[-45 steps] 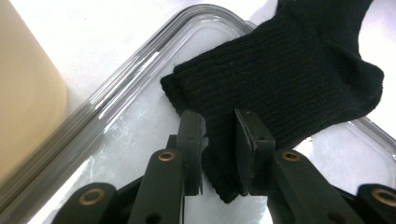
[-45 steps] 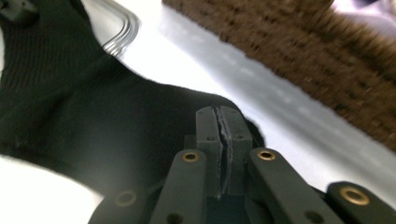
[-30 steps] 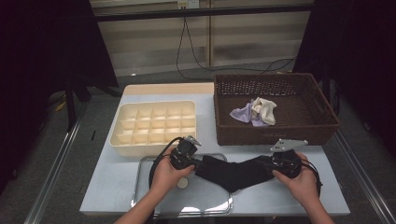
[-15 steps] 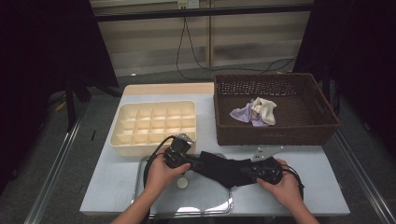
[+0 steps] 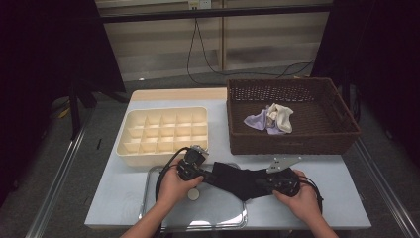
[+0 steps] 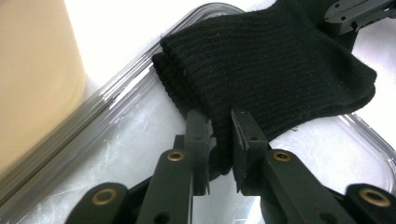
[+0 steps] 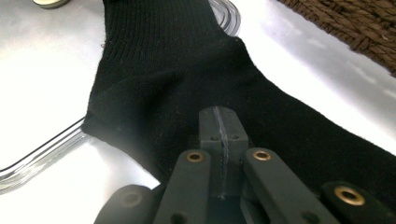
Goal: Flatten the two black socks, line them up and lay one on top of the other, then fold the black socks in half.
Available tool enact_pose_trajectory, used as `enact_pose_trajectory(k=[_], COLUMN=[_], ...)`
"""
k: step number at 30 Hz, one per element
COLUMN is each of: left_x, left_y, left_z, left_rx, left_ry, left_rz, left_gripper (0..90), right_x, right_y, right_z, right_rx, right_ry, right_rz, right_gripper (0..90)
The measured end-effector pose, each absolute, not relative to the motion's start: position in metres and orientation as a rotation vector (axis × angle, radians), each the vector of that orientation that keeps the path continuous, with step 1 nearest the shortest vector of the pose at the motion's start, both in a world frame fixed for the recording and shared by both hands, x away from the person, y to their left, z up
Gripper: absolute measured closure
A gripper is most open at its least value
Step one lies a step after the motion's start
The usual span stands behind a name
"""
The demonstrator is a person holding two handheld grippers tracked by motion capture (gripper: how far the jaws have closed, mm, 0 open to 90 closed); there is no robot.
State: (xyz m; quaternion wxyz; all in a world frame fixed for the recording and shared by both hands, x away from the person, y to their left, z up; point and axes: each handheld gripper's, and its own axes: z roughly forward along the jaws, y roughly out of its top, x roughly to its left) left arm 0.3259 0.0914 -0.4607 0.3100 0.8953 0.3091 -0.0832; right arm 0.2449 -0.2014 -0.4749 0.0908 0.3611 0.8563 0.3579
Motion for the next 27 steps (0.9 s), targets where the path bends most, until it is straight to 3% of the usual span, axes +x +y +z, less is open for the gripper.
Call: enact_pose_trajectory(k=[27], left_x=[0.337], left_y=[0.098], left_z=[-0.424], left_rx=[2.284], left_ry=[0.778], left_rz=[-0.337], left_gripper=[80.0], right_x=[0.254], right_y=[-0.169], right_z=[-0.468], right_rx=[0.985], right_ry=[2.588], right_rz=[1.166], right_gripper=[89.1])
